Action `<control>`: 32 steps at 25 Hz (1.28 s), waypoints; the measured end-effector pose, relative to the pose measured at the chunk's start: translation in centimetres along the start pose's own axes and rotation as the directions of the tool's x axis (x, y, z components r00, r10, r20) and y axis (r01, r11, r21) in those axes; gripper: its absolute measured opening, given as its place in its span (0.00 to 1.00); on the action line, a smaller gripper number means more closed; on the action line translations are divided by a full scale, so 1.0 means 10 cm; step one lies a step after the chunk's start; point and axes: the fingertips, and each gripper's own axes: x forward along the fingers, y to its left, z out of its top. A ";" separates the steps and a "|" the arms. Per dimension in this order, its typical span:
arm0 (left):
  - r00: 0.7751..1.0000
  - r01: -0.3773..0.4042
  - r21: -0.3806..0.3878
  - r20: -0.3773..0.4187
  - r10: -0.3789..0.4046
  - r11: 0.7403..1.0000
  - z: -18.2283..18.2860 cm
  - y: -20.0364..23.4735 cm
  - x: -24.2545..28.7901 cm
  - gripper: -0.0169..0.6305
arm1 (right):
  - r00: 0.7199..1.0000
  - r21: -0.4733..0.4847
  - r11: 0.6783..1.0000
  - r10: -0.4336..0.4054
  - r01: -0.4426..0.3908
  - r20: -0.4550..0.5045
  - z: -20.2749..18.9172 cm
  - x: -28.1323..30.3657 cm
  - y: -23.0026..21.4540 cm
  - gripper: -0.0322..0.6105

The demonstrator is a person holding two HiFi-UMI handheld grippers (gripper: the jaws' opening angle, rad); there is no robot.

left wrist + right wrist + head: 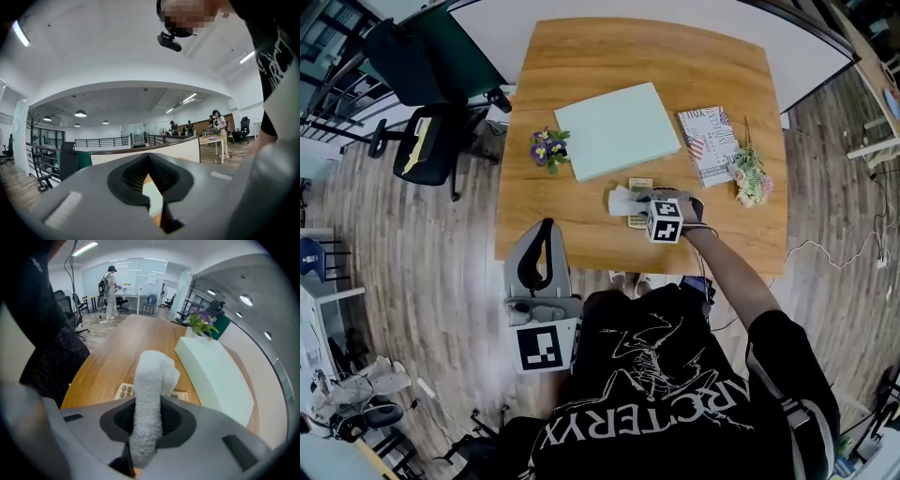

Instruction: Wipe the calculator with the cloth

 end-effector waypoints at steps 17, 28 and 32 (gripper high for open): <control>0.999 0.045 0.003 0.024 -0.046 0.999 0.07 -0.10 0.07 0.04 | 0.985 -0.055 0.983 0.175 -0.175 -0.002 0.17 0.05 0.95 0.20; 0.996 0.071 0.018 0.053 -0.072 0.997 0.16 -0.13 0.18 0.04 | 0.827 0.539 0.842 -0.319 0.023 0.463 0.55 -1.68 0.03 0.20; 0.988 0.130 0.008 0.077 -0.130 0.991 0.23 -0.27 0.32 0.04 | 0.588 0.707 0.699 -0.619 0.109 0.521 0.49 -2.92 -0.42 0.20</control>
